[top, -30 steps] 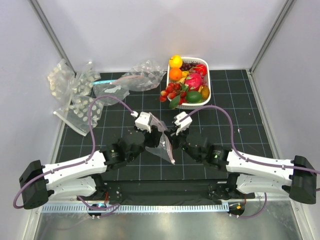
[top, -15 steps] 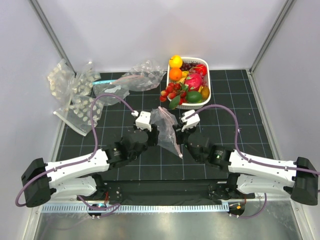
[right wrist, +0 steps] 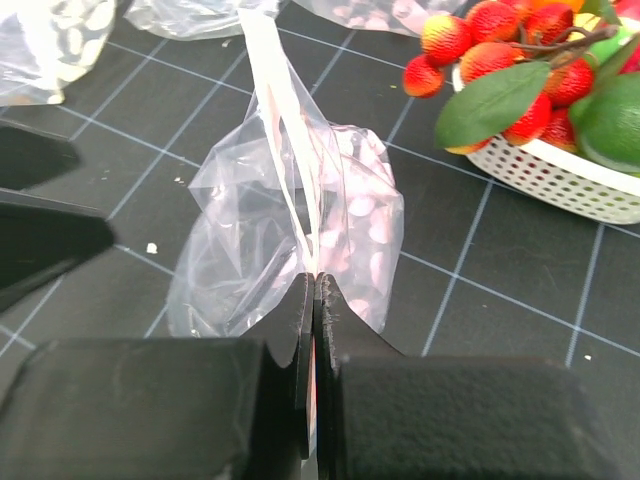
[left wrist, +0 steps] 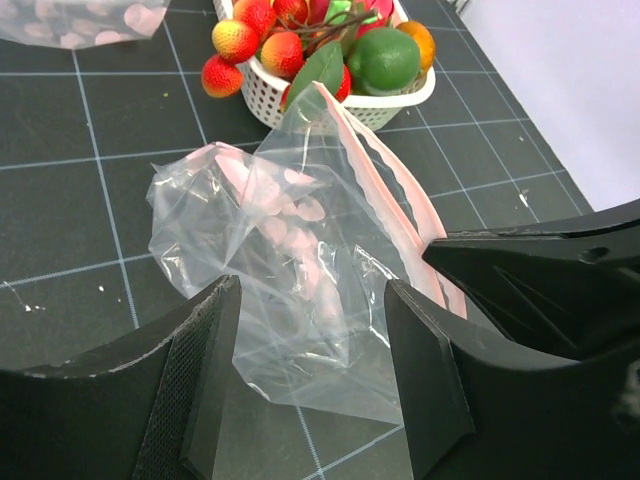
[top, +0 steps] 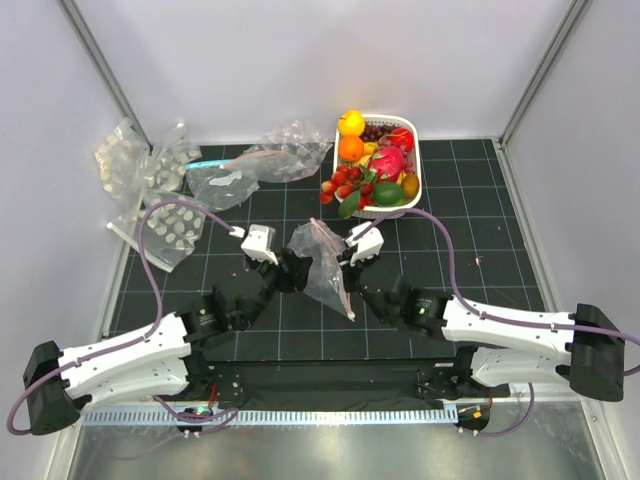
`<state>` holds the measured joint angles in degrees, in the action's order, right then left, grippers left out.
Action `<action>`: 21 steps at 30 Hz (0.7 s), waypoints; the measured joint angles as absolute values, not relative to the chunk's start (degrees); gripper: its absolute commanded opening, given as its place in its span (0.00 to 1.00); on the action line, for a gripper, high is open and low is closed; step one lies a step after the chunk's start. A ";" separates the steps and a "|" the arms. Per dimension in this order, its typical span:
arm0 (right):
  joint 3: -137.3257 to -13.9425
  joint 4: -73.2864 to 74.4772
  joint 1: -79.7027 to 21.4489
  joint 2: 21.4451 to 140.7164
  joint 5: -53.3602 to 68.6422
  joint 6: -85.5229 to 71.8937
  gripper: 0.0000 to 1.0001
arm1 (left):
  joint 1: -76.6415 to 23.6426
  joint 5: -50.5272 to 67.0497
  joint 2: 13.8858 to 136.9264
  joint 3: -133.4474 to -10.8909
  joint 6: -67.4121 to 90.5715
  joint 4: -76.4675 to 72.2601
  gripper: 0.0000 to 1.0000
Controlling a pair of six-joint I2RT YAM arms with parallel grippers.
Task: Place the food in the zip-top bag and seal the zipper
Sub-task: Open the zipper of the food storage bag at the center of the board.
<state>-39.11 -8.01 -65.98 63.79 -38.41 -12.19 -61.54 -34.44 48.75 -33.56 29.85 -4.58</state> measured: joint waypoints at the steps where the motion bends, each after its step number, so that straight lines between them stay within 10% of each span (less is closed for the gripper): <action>1: -39.11 -8.12 -66.15 63.75 -38.24 -12.19 0.01 | -61.54 -34.39 48.99 -33.36 29.87 -4.89 0.63; 21: -39.11 -9.04 -68.97 63.57 -37.87 -11.68 0.01 | -61.54 -33.41 60.90 -36.77 28.47 -10.96 0.63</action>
<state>-39.11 -9.04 -68.97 63.57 -37.87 -11.68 -61.54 -33.41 60.90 -36.77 28.47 -10.96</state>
